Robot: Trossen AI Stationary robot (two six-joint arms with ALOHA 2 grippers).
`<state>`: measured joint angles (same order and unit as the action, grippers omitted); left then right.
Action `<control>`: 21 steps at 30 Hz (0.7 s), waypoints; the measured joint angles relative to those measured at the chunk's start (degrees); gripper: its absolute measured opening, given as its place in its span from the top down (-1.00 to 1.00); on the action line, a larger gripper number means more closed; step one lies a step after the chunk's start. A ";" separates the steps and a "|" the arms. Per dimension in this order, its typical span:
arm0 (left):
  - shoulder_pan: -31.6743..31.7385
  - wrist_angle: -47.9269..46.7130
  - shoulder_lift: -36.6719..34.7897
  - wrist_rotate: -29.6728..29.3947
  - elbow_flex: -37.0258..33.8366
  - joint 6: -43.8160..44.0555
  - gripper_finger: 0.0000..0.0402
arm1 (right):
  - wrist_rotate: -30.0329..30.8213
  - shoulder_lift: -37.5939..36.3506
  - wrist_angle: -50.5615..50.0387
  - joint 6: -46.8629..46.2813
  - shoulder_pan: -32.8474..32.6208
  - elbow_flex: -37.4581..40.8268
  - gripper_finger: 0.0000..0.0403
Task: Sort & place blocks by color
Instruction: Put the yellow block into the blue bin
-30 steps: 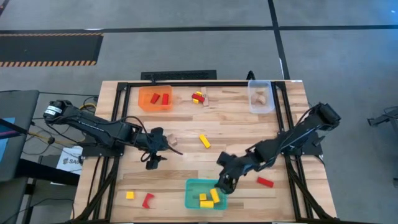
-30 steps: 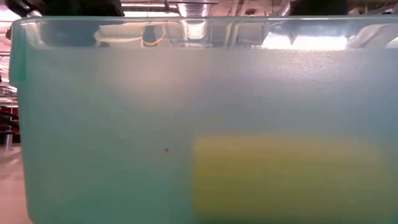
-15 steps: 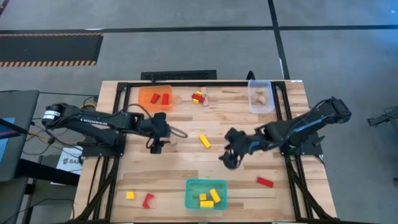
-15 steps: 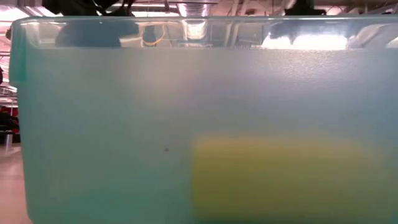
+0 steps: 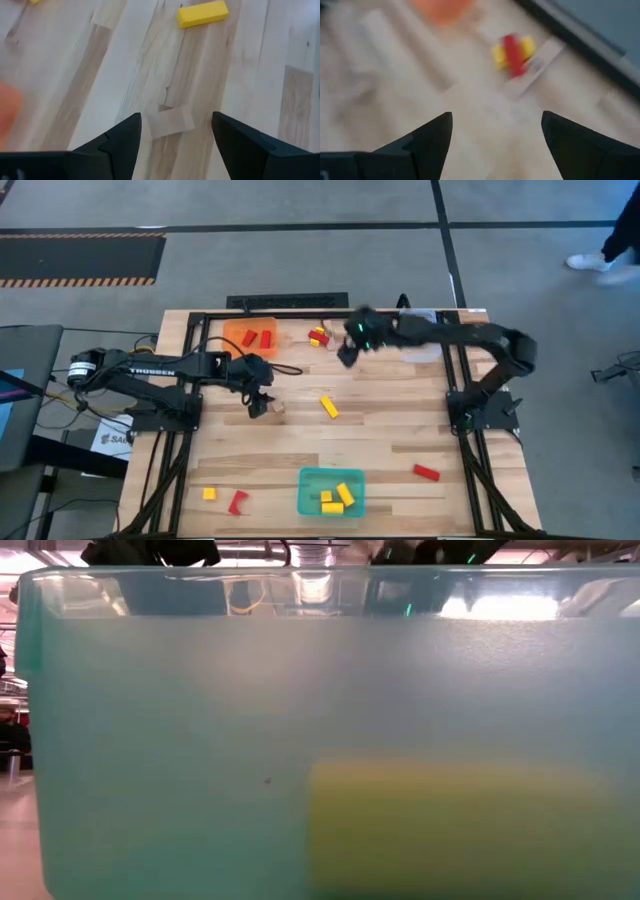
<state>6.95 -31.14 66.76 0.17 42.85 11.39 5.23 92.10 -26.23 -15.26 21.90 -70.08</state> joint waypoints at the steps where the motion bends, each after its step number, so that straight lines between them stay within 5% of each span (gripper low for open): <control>1: -0.36 0.04 0.00 -0.35 0.00 1.50 -0.14 | -0.81 2.11 -0.16 3.38 2.20 -1.20 -0.61; 10: -1.41 -0.66 0.00 -2.43 0.00 12.25 -0.14 | -6.62 20.41 -2.39 18.51 8.86 -15.41 -0.61; 21: -1.47 -1.19 0.00 -5.40 0.00 20.83 -0.14 | -6.26 31.91 -13.82 24.94 8.08 -28.28 -0.57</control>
<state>5.48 -32.32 66.76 -5.23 42.85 32.21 -1.03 124.02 -40.06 9.68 29.98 -98.35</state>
